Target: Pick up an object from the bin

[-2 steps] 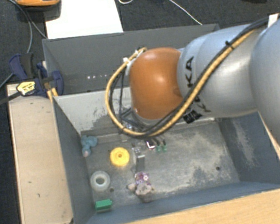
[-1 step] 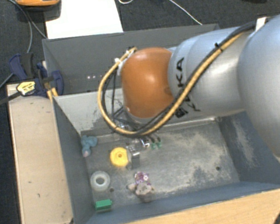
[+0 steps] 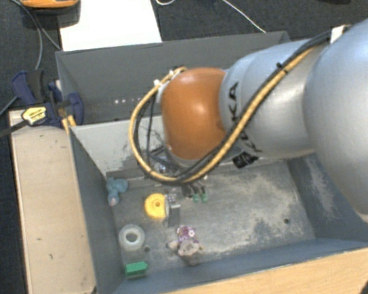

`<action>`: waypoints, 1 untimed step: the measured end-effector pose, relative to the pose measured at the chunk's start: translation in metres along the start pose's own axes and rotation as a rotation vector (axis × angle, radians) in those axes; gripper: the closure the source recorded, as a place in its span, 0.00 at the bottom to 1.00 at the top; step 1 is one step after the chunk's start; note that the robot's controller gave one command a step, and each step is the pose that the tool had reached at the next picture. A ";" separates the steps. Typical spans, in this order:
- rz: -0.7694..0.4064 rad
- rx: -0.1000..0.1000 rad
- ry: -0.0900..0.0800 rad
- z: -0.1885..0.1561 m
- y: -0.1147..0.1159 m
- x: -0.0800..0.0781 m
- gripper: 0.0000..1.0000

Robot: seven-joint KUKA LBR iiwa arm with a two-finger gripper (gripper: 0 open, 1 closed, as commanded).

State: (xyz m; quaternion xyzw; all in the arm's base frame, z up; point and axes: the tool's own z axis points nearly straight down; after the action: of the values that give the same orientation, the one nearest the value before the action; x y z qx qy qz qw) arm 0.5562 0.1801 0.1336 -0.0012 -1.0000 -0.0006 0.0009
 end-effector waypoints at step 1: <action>-0.143 0.000 -0.002 0.023 -0.011 0.004 0.00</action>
Offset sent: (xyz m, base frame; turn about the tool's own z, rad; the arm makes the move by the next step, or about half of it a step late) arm 0.0212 -0.0051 -0.0615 -0.3943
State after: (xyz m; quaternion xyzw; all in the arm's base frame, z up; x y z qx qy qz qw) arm 0.5521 0.1691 0.1106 0.0704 -0.9975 -0.0006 -0.0004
